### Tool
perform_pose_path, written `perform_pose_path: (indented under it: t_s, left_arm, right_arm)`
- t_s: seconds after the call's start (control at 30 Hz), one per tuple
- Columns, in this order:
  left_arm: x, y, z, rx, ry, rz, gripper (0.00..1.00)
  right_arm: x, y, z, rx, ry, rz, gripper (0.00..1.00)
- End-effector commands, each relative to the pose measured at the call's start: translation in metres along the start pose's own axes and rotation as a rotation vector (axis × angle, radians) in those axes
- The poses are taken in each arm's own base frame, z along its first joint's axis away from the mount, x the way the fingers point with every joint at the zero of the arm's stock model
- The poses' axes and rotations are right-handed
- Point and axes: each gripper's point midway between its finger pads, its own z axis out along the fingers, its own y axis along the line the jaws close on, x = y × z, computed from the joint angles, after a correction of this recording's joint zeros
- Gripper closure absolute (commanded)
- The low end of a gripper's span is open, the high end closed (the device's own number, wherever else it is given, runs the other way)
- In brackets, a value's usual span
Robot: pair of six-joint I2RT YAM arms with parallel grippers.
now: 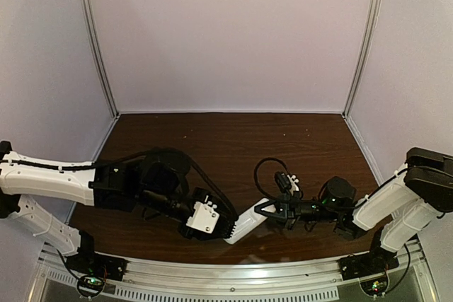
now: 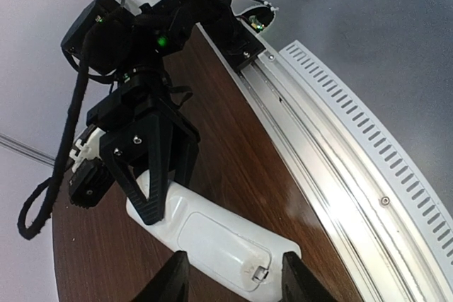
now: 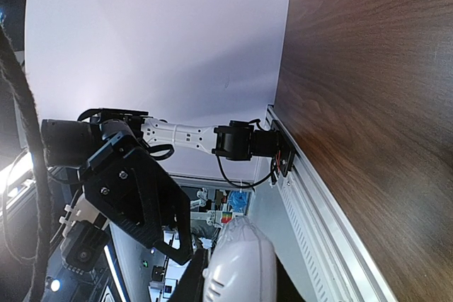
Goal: Load the batteries into the remote control
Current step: Press the battery cover on the remote control.
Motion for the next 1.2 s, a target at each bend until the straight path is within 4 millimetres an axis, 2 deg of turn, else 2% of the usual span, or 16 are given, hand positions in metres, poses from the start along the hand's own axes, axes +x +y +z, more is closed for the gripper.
perform_pose_path:
  t_s: [0.0,0.33,0.5,0.77,1.17]
  left_arm:
    - [0.012,-0.009,0.001,0.007,0.04,0.02,0.53]
    - [0.02,-0.024,0.016,0.068,0.084,0.053,0.54]
    - [0.031,-0.029,0.023,0.084,0.116,0.042,0.54]
    - [0.042,-0.036,0.029,0.115,0.155,0.048,0.67]
    - [0.05,-0.041,0.029,0.117,0.202,0.079,0.7]
  right_arm:
    - [-0.003,0.047,-0.003,-0.175,-0.024,-0.114,1.0]
    - [-0.004,0.052,-0.004,-0.195,-0.025,-0.111,1.0]
    - [-0.003,0.062,-0.004,-0.233,-0.021,-0.118,1.0]
    - [-0.002,0.077,-0.008,-0.305,-0.018,-0.114,1.0]
    - [-0.002,0.081,-0.01,-0.325,-0.023,-0.112,1.0]
